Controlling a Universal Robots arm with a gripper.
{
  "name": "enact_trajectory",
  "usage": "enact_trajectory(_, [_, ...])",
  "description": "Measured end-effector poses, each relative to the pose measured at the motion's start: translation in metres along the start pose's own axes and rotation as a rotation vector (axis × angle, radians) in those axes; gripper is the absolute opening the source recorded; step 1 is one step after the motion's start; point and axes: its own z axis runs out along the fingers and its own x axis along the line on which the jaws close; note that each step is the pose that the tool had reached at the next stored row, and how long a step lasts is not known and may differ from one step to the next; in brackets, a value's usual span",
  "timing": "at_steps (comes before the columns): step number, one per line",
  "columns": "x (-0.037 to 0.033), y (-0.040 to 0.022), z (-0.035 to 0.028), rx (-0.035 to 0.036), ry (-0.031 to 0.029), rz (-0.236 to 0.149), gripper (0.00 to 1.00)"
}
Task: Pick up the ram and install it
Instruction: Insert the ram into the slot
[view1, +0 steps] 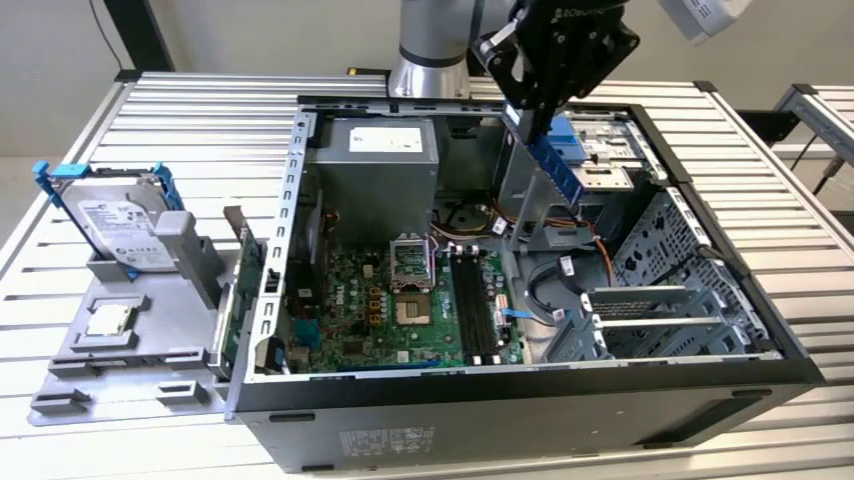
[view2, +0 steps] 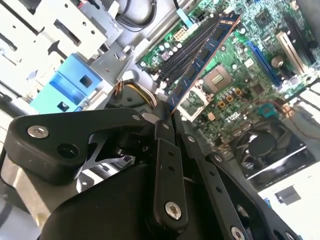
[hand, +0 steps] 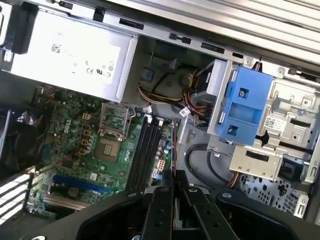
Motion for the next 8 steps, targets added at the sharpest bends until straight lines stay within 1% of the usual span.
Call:
enact_trajectory(5, [0.0,0.0,0.0001,0.0027,-0.0015,0.079,0.0])
enact_trajectory(8, [0.0,0.0,0.0001,0.0037,-0.0021,0.108,0.0])
